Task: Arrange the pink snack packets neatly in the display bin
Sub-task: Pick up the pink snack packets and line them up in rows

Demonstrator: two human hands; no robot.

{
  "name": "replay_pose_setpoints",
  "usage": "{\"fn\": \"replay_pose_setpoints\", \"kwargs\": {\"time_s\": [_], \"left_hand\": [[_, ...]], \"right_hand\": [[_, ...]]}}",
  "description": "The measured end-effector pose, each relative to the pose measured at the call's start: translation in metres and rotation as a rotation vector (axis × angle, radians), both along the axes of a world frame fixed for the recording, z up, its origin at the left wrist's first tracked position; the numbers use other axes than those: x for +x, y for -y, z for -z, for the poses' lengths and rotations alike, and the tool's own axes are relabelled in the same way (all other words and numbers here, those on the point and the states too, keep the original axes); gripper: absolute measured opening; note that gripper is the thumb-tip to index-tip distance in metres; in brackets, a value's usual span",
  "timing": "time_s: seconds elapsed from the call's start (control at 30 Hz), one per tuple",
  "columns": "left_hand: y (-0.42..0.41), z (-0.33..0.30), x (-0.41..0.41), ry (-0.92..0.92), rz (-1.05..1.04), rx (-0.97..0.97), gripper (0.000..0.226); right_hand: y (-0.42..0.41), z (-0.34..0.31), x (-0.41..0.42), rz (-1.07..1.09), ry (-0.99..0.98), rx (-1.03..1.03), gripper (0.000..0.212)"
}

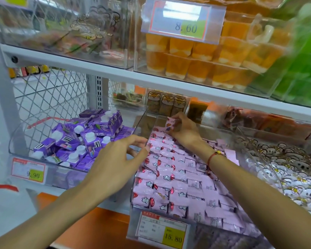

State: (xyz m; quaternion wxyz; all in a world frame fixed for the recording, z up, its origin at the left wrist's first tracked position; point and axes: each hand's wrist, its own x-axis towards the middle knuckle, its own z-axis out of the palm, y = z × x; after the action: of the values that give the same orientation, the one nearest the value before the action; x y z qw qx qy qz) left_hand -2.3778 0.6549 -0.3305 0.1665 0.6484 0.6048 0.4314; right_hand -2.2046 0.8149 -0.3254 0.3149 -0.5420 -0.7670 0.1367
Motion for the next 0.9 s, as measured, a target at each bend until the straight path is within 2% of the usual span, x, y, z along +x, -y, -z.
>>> {"fn": "replay_pose_setpoints", "kwargs": {"time_s": [0.1, 0.2, 0.27, 0.37, 0.5, 0.53, 0.63, 0.7, 0.8, 0.9], "left_hand": [[0.0, 0.0, 0.001, 0.0, 0.006, 0.004, 0.02], [0.0, 0.0, 0.001, -0.003, 0.003, 0.01, 0.02], [0.0, 0.0, 0.001, -0.006, 0.002, 0.012, 0.021], [0.0, 0.001, 0.001, -0.005, -0.001, 0.022, 0.02], [0.0, 0.001, 0.001, -0.004, 0.013, 0.05, 0.019], [0.0, 0.001, 0.001, -0.008, 0.015, 0.053, 0.019], [-0.001, 0.001, 0.001, -0.018, 0.015, 0.045, 0.019], [0.0, 0.0, 0.001, -0.03, 0.019, 0.032, 0.022], [0.002, 0.001, 0.002, -0.053, 0.004, 0.023, 0.026], [0.008, 0.001, 0.004, -0.065, 0.001, 0.015, 0.03]], "right_hand": [[0.001, -0.001, -0.001, 0.011, 0.033, -0.046, 0.033], [0.002, 0.001, 0.001, -0.054, 0.13, -0.175, 0.023], [0.002, -0.001, 0.004, -0.083, 0.199, -0.241, 0.032], [0.002, -0.009, 0.01, -0.113, 0.223, -0.296, 0.029], [0.006, -0.014, 0.016, -0.168, 0.24, -0.029, 0.037], [0.008, -0.011, 0.016, -0.226, 0.258, -0.062, 0.038], [0.015, 0.004, 0.013, -0.309, 0.459, -0.336, 0.052], [0.017, 0.009, 0.013, -0.291, 0.528, -0.345, 0.054], [0.024, 0.002, 0.013, -0.281, 0.476, -0.339, 0.052], [0.041, -0.012, 0.017, -0.304, 0.229, -0.299, 0.046]]}}
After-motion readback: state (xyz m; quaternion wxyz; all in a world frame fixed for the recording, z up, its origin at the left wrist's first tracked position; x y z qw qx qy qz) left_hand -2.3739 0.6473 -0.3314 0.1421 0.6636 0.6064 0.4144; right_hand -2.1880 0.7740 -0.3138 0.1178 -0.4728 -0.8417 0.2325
